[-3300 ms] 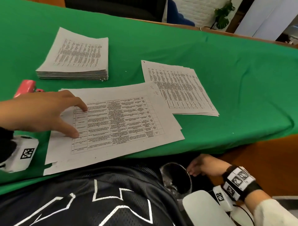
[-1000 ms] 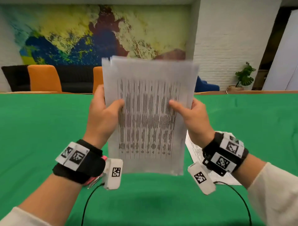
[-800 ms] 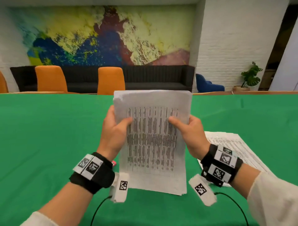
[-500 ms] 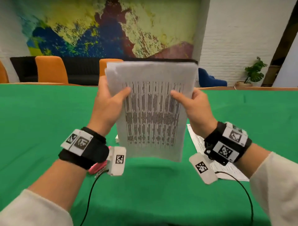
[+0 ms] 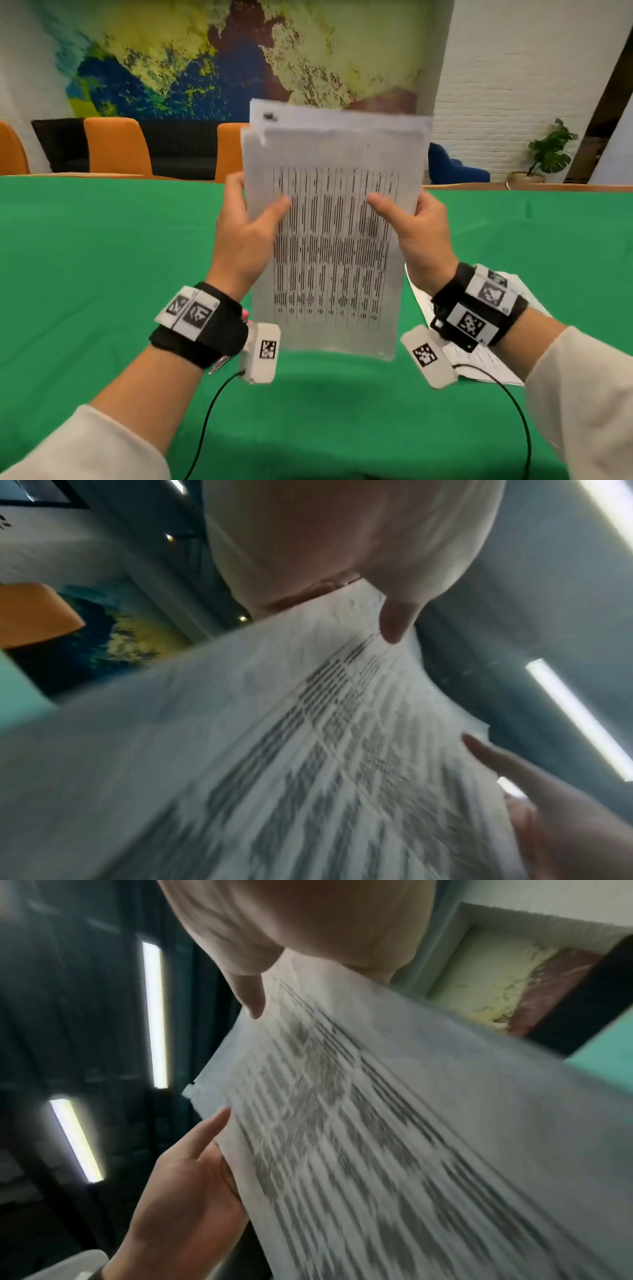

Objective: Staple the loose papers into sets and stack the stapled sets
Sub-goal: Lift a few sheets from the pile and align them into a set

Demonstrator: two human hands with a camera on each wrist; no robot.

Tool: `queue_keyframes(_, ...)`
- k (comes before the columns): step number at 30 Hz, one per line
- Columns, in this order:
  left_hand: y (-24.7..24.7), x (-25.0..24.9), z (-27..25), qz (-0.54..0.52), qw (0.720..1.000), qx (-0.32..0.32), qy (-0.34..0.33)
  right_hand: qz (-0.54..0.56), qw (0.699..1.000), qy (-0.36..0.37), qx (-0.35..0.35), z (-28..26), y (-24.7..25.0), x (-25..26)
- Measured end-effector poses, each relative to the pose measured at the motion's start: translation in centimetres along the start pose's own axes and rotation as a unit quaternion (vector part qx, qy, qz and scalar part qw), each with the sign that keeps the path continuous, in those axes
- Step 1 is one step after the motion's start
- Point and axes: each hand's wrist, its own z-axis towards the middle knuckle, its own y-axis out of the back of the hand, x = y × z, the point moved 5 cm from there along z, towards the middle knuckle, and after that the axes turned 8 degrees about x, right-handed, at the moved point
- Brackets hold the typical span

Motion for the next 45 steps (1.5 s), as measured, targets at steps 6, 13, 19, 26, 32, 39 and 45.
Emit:
queue_keyframes(6,-0.9,2.6,-2.2,-0.038,0.998,0.016,0.055,-0.037,0.998,-0.053,0.022,-1.4,-0.6,-2.7)
queue_keyframes(13,-0.7,-2.3,3.0,0.016,1.000,0.013,-0.001,-0.020,1.000,-0.003,0.012,2.8,-0.5,2.4)
queue_keyframes(19,-1.3,3.6,-2.4,-0.012,0.996,0.035,0.078,-0.041,0.994,-0.093,0.026,-1.6,-0.1,-3.4)
queue_keyframes(26,-0.9,0.3,1.4,-0.050,0.998,0.011,0.033,-0.019,0.999,-0.024,0.041,1.1,-0.6,1.0)
queue_keyframes(32,-0.4,3.7,-1.2,-0.048,0.994,0.028,0.090,-0.030,0.995,-0.072,0.059,-0.8,0.0,-2.3)
queue_keyframes(39,-0.5,1.1,2.2,-0.052,0.997,0.010,0.051,-0.023,0.996,-0.058,0.061,1.5,-1.0,0.1)
queue_keyframes(45,-0.6,4.7,-0.4,-0.068,0.991,0.035,0.112,-0.018,0.990,-0.127,0.067,-0.5,-0.4,-3.5)
